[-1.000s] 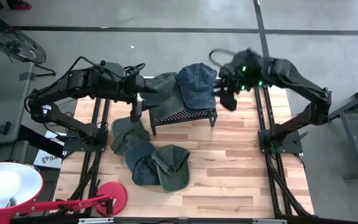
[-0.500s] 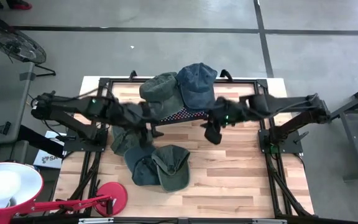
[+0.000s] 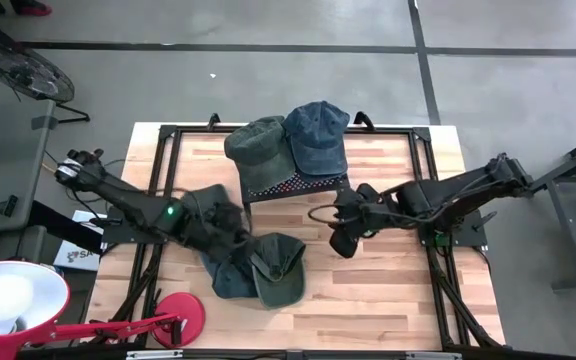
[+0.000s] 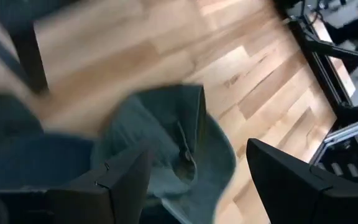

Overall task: Pick & Place hat
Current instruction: Stack the dark green cap on top of the dark green cap on the shelf

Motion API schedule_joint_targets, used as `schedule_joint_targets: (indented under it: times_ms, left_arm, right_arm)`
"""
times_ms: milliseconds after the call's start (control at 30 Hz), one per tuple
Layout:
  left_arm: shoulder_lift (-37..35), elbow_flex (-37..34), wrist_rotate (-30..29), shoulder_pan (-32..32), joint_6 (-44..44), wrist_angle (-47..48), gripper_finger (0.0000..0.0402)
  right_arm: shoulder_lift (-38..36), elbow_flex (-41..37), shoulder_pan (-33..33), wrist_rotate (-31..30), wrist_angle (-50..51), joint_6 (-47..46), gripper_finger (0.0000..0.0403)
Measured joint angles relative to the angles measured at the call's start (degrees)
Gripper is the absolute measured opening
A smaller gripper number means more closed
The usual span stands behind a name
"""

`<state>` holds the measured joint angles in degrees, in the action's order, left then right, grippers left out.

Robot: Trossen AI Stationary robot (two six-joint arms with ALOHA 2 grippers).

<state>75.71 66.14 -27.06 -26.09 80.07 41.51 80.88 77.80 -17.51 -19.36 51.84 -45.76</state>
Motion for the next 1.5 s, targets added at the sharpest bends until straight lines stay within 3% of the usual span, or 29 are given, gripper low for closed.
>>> schedule_joint_targets:
  times_ms: [200, 500, 700, 1100, 1267, 1500]
  left_arm:
    - [5.9, -1.4, -0.1, -4.4, 16.4, -0.7, 0.0257]
    - [15.2, -1.4, 2.6, -8.1, 29.3, -7.8, 0.0257]
    - [18.3, -1.3, 3.8, -9.4, 33.7, -8.5, 0.0257]
    - [23.6, -1.4, 6.8, -9.6, 34.3, -13.8, 0.0251]
    - [24.1, -1.3, 6.4, -9.5, 34.6, -14.3, 0.0204]
    - [24.1, -1.3, 6.0, -9.5, 33.3, -14.4, 0.0091]
  right_arm:
    - [0.0, 0.0, -3.0, -4.0, 1.0, -0.3, 0.0138]
    - [0.0, 0.0, -4.9, -4.5, 1.1, -0.8, 0.0138]
    - [0.0, 0.0, -5.5, -4.4, 1.8, -2.1, 0.0138]
    - [0.0, 0.0, -5.8, -4.6, 1.7, -2.0, 0.0138]
    - [0.0, 0.0, -6.2, -4.4, 1.7, -1.9, 0.0138]
    - [0.0, 0.0, -6.8, -4.6, 1.4, -1.8, 0.0138]
